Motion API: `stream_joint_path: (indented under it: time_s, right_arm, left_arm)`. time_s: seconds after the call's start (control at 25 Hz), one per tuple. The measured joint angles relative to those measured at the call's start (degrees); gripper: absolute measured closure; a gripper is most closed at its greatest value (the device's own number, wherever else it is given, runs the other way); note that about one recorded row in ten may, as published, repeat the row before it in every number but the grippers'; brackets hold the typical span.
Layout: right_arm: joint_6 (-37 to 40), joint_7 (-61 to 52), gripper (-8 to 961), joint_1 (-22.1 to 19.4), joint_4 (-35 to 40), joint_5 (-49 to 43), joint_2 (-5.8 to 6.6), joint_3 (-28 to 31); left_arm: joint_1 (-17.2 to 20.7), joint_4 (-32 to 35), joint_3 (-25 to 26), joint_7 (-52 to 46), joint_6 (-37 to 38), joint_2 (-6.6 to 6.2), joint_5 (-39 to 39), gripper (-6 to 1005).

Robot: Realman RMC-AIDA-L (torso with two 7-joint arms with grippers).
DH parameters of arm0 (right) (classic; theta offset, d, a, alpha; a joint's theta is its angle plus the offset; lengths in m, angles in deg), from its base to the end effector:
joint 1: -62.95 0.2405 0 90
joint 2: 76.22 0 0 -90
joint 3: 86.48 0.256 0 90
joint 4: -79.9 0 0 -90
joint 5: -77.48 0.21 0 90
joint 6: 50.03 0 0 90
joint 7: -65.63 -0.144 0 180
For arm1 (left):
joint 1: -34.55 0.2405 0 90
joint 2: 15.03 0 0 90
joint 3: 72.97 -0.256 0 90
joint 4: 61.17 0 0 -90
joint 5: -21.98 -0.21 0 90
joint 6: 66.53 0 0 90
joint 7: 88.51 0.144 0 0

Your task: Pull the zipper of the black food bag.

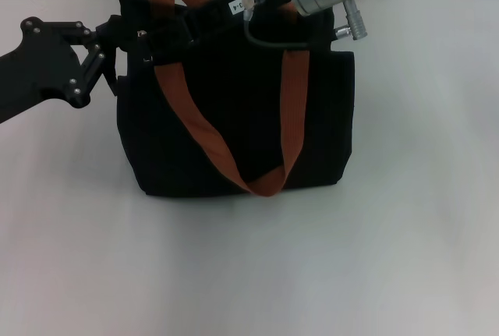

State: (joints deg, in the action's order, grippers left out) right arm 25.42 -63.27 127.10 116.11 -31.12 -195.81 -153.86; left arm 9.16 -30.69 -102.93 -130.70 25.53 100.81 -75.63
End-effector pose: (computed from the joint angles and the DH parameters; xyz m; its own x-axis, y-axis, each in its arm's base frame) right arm 0.0284 0.4071 -0.0664 0.7883 -0.5660 -0.2412 -0.5486 -0.8241 0.1410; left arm -0.2896 0.3226 0.0519 0.8048 -0.2108 0.5548 0.2227 -0.7593 -0.6115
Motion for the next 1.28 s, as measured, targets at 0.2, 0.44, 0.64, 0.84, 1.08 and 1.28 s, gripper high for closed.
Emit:
stream_joint_path:
  time_s: [0.2,0.44,0.64,0.84,1.08,1.28]
  right_arm:
    - [-0.7,-0.36,535,0.01,-0.3,0.0,0.01,-0.12]
    - [-1.56,-1.28,536,-0.17,-0.13,-0.11,0.01,-0.36]
    - [-1.69,-1.53,538,-0.14,-0.28,-0.35,0.07,-0.4]
    - [-1.69,-1.55,538,0.01,-0.41,-0.42,0.0,-0.46]
    - [-0.07,-2.58,538,0.32,-0.44,-0.23,-0.04,-0.56]
    - [-1.36,-2.59,538,0.16,-0.48,-0.46,0.0,-0.56]
  left_arm:
    - [0.07,0.02,0.0,0.0,0.15,0.0,0.04,937]
    - [0.28,-0.17,0.0,0.0,0.13,-0.09,0.75,935]
    - [0.37,-0.16,0.0,0.0,0.25,-0.13,0.84,933]
    - [0.23,-0.14,0.0,0.0,0.34,-0.06,0.86,932]
    - [0.11,-0.21,0.0,0.0,0.34,-0.03,0.86,930]
    - [0.01,-0.23,0.0,0.0,0.34,0.04,0.86,928]
